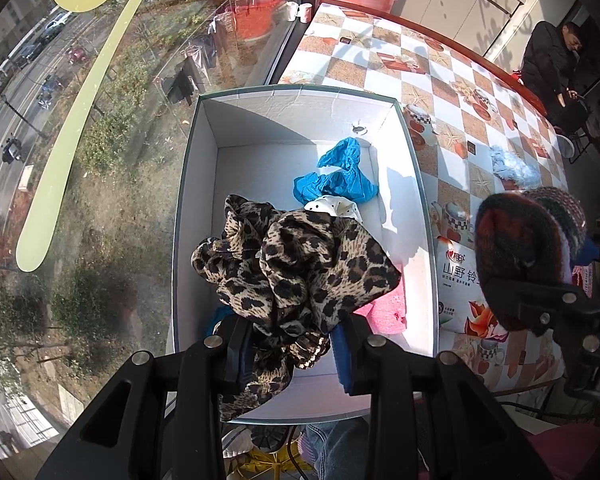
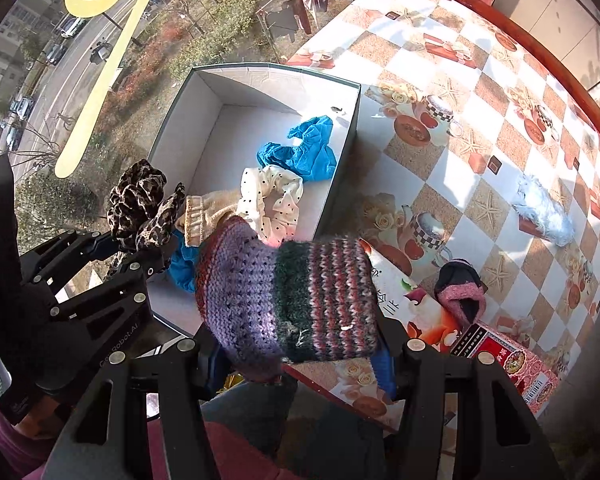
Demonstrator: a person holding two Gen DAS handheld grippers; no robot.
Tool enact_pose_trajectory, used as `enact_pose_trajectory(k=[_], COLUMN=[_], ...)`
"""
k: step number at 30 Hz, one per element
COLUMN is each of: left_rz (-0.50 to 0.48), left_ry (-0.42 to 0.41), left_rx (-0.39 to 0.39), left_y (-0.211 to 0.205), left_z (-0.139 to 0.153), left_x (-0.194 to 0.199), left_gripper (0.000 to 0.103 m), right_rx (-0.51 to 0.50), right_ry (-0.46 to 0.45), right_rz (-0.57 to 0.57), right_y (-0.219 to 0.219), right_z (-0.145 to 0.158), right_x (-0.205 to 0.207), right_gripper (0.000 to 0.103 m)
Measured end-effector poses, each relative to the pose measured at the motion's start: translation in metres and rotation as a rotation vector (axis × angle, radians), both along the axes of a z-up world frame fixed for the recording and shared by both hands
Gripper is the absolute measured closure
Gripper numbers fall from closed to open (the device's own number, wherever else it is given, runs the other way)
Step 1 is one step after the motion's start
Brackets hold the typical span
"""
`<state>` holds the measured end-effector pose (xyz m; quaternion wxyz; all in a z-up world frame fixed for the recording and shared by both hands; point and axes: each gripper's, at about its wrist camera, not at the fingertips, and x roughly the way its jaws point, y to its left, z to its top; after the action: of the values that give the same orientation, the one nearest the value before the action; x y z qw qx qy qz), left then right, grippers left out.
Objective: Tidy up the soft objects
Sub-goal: 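Lower the leopard scrunchie with the left tool into the box while the right tool lowers the knit hat, then open both tools to release the scrunchie and knit hat into the box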
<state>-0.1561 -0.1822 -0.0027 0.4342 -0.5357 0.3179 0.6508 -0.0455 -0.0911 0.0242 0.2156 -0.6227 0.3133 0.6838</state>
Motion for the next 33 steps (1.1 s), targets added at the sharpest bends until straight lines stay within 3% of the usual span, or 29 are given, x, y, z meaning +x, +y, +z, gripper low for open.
enact_pose_trajectory(k=[33], left_rz=[0.022], left_ry=[-0.007], left_rx=[-0.04], left_y=[0.004], left_z=[-0.008], left_x=[-0.003], left_gripper=[0.068], right_rx=[-0.024], right_ry=[-0.005], right_rz=[0.058], right_y=[-0.002], right_z=[-0.012], right_x=[-0.03], right_gripper=[0.046])
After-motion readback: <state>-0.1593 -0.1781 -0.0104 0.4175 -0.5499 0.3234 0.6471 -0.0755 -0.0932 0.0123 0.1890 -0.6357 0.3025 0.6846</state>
